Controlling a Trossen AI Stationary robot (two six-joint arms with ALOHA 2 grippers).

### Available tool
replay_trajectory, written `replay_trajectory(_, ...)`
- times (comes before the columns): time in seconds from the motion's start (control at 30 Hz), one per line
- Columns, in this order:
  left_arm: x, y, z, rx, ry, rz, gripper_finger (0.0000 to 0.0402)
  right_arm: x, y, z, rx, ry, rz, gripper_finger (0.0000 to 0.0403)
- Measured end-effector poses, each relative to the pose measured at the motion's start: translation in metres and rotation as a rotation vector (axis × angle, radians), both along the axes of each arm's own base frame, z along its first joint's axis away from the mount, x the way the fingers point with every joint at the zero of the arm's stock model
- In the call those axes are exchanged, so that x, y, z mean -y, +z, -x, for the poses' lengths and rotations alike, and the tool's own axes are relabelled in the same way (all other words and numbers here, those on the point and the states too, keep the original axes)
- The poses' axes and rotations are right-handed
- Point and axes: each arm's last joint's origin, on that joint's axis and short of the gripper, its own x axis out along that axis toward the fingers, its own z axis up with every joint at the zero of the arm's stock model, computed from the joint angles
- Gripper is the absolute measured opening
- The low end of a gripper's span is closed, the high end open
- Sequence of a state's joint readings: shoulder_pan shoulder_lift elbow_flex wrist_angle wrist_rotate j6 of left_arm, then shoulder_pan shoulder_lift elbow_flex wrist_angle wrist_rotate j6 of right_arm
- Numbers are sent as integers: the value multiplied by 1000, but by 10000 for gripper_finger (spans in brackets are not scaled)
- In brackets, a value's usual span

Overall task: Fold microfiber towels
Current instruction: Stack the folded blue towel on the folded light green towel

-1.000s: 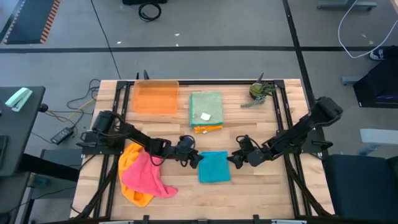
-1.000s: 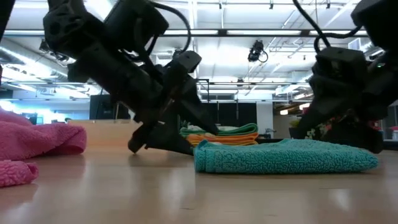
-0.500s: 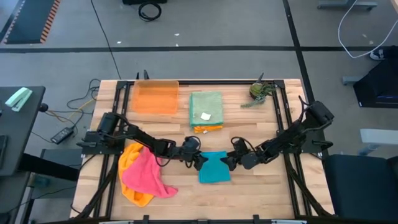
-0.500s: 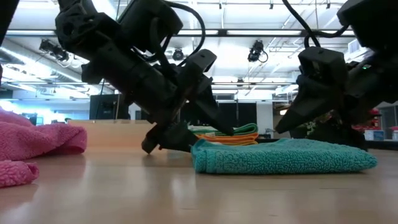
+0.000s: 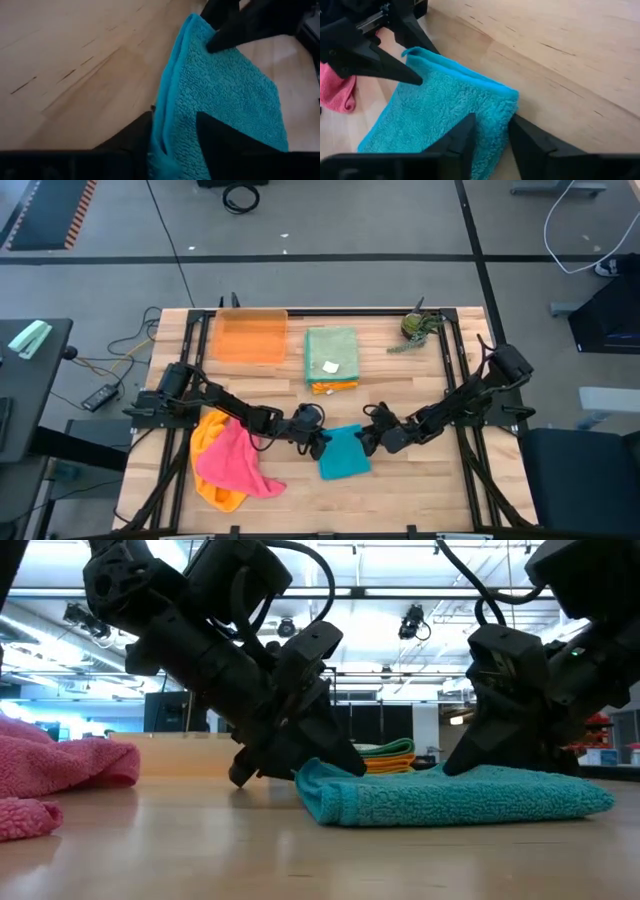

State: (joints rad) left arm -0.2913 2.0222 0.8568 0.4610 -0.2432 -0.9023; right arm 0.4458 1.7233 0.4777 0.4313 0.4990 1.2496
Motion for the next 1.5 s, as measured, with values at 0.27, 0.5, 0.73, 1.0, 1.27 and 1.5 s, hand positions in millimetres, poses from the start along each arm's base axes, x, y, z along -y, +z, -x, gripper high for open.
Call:
replay_trajectory(0.27, 1, -1, 1, -6, -41, -40, 18, 0, 0, -1, -4, -2, 28, 26)
replay_trajectory(0.5, -2, 13, 1, 39, -47, -91, 8, 0, 7, 0, 25, -11, 62, 7)
replay_trajectory(0.73, -21, 58, 3, 93, -62, -184, 8, 6, 30, 0, 98, -30, 133, 5)
replay_trajectory(1.0, -52, 87, 4, 142, -36, -289, 8, 32, 53, -9, 145, -93, 230, 4)
replay_trajectory(1.27, -82, 124, 0, 138, -58, -384, 7, 60, 88, -23, 206, -132, 320, 4)
replay_trajectory(1.5, -118, 176, -16, 28, -85, -491, 7, 92, 111, -27, 177, -190, 371, 3)
